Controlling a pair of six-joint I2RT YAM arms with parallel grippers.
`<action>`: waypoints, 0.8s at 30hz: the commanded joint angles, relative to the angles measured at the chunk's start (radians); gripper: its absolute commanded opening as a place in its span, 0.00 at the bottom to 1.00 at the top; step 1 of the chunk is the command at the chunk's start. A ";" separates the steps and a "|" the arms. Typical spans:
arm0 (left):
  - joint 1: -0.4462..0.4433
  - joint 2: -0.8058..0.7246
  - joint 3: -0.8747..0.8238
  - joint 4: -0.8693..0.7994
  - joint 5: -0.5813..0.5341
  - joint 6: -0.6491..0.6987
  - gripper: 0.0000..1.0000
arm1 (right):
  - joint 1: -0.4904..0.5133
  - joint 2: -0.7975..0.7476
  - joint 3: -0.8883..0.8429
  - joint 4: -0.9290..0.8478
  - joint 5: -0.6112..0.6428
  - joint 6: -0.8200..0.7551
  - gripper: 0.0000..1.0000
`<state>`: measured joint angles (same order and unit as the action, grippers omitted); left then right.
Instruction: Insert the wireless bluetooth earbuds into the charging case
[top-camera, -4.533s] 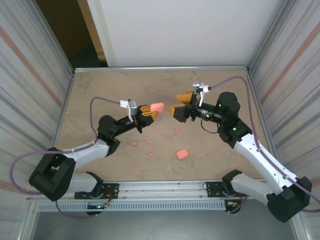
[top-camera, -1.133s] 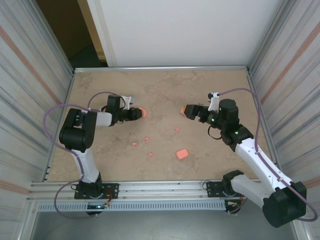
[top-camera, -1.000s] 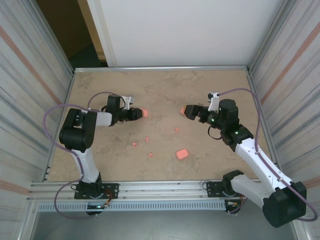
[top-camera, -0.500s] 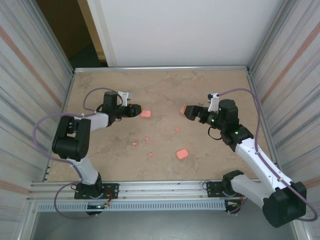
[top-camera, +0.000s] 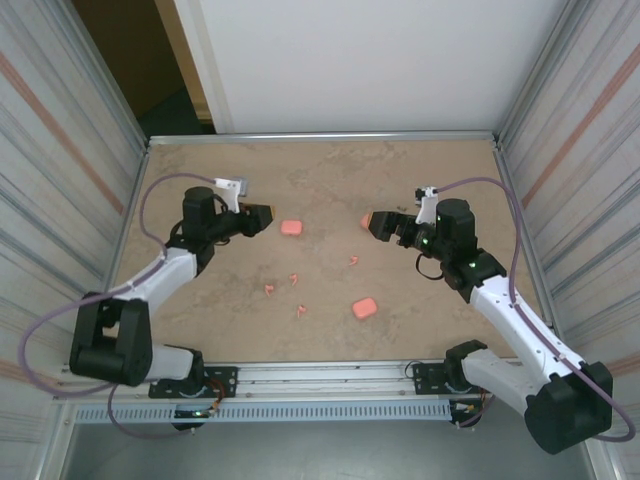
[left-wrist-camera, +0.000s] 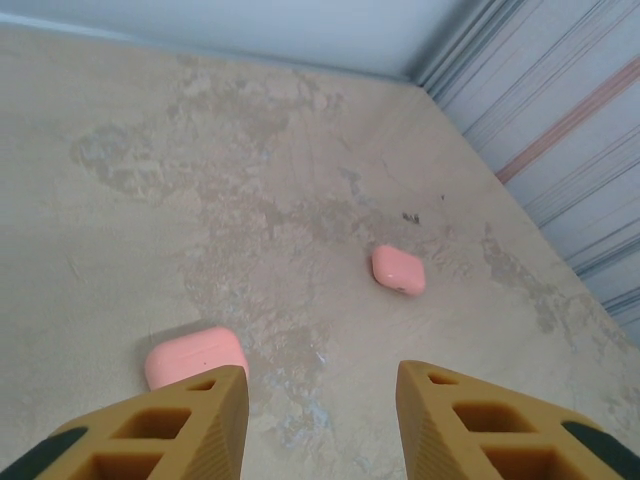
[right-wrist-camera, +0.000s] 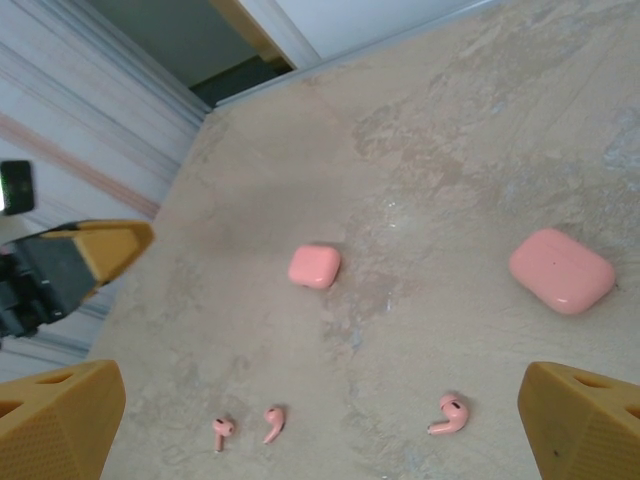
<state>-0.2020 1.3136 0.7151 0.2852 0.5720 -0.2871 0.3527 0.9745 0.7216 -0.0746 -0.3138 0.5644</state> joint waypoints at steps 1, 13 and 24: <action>0.004 -0.108 -0.039 -0.042 -0.076 0.068 0.43 | -0.004 0.029 -0.001 0.044 0.014 -0.029 1.00; 0.004 -0.412 -0.154 -0.123 -0.237 0.120 0.55 | -0.003 0.125 0.010 0.036 0.045 -0.211 1.00; 0.004 -0.507 -0.209 -0.095 -0.313 0.095 0.78 | -0.068 0.307 0.200 -0.230 -0.023 -0.498 1.00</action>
<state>-0.2020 0.8265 0.5182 0.1680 0.2924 -0.1879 0.3088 1.2480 0.8623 -0.2054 -0.2943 0.1757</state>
